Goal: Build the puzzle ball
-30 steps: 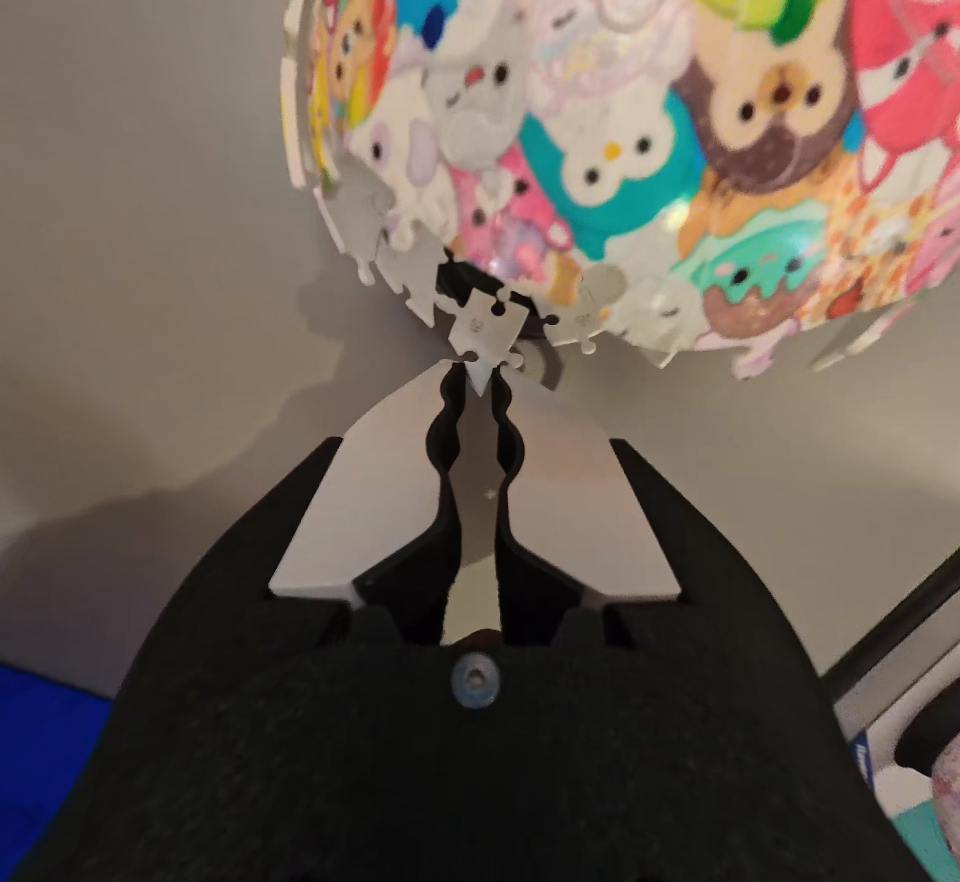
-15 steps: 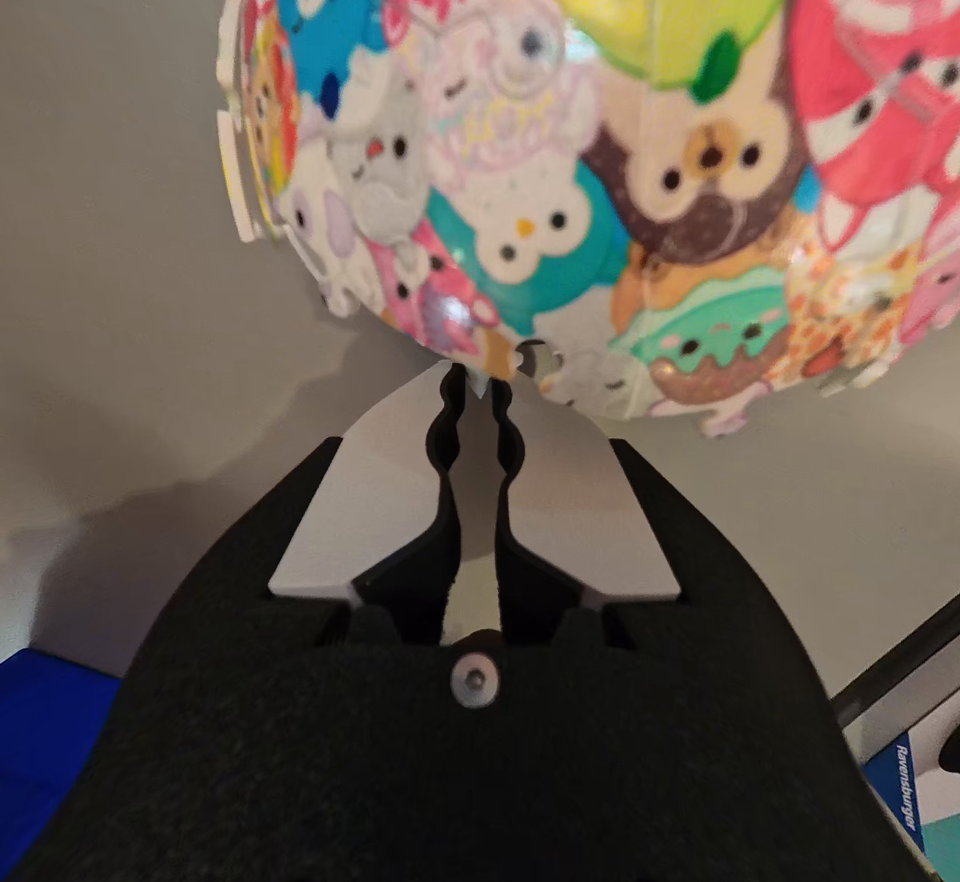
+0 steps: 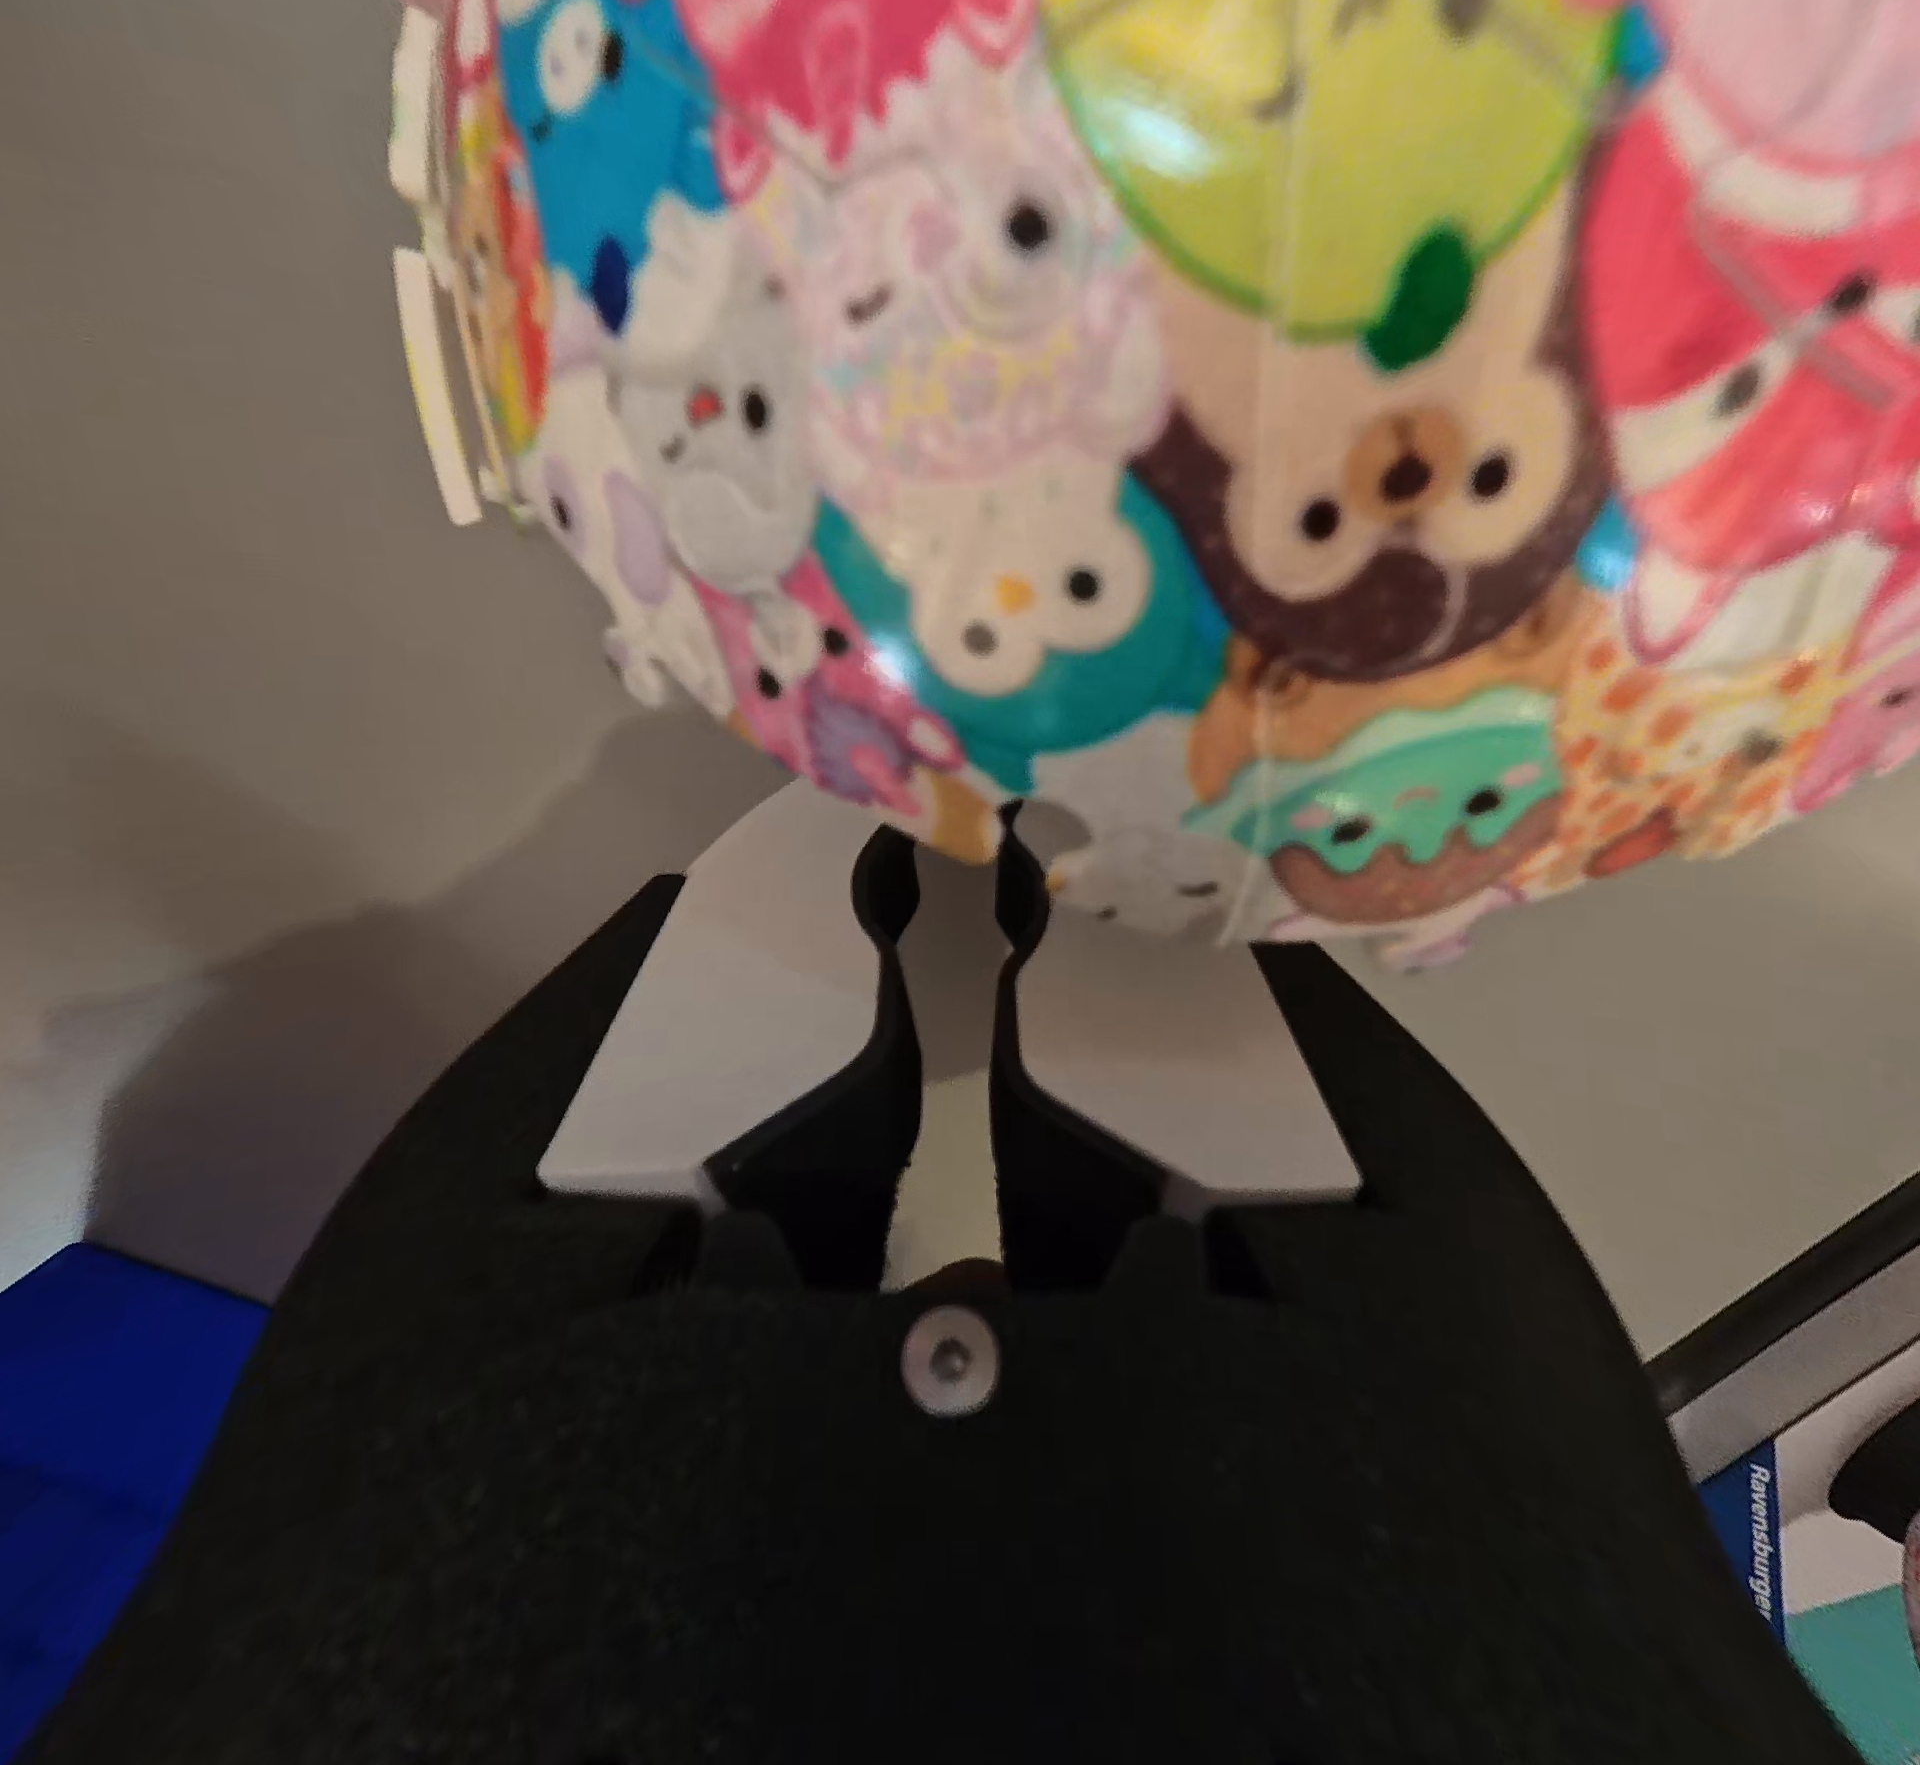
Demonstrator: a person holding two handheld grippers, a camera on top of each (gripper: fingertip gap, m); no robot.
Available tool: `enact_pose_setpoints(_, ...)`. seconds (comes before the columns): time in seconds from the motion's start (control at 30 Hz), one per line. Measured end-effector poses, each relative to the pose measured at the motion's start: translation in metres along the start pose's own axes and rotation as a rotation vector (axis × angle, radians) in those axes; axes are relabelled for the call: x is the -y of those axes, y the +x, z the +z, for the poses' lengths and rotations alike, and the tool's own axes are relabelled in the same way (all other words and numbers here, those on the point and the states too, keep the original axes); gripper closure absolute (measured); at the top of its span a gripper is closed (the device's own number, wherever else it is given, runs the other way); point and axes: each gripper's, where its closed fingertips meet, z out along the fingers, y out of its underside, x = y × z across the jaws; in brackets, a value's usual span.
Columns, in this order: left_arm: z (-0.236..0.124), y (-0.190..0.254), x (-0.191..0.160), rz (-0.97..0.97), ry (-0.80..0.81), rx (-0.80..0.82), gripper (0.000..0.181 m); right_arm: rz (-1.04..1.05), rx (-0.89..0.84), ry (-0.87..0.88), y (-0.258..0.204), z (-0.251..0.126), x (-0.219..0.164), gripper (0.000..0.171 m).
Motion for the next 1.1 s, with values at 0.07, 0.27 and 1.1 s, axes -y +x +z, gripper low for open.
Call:
enact_pose_setpoints(0.07,0.0005,-0.0003,-0.0004,0.000,-0.001,-0.001,0.125,-0.002,0.000,-0.003,0.0000,-0.0004,-0.0002,0.161)
enact_pose_setpoints(0.27,0.0017,-0.0003,-0.0014,0.001,-0.004,-0.005,0.125,0.002,0.003,-0.013,0.0015,0.0001,-0.0009,0.162)
enact_pose_setpoints(1.1,0.0005,-0.0026,-0.0031,-0.005,-0.001,-0.009,0.125,0.099,0.055,-0.036,-0.0059,0.0002,0.0006,0.162)
